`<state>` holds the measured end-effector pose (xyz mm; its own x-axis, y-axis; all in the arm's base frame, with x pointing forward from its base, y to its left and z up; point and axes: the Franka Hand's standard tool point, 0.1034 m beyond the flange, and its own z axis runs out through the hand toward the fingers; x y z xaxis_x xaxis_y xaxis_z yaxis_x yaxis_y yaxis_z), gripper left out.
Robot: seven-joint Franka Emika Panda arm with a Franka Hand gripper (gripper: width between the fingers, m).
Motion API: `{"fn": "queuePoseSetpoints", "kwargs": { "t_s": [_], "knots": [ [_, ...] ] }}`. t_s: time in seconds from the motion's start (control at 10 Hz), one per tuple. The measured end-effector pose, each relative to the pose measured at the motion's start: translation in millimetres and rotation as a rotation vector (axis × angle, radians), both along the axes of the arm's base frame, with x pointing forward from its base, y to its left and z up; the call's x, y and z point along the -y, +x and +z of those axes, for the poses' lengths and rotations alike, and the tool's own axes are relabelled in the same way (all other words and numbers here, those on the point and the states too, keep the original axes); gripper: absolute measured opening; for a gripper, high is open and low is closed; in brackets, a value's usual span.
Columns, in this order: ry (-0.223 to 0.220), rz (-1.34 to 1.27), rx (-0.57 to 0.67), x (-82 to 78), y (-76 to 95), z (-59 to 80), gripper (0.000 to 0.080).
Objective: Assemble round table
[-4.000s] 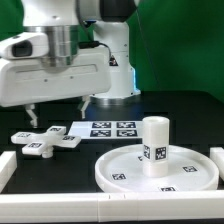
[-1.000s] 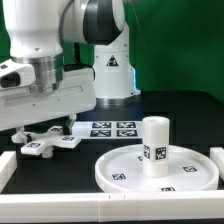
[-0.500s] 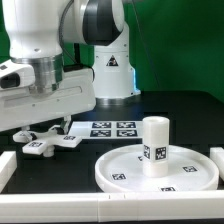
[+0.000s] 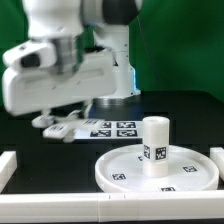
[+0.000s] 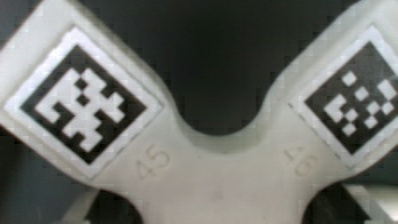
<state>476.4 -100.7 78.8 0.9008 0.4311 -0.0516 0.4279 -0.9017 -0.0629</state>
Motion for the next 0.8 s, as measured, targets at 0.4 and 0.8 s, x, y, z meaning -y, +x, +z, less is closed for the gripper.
{"fn": "queuePoseSetpoints", "kwargs": {
  "t_s": [0.4,0.8],
  "knots": [
    [0.008,-0.048,-0.001,-48.3,32.1,46.2,0.0445],
    [0.012,-0.081,-0.02,-61.4,34.1,51.5,0.0445]
  ]
}}
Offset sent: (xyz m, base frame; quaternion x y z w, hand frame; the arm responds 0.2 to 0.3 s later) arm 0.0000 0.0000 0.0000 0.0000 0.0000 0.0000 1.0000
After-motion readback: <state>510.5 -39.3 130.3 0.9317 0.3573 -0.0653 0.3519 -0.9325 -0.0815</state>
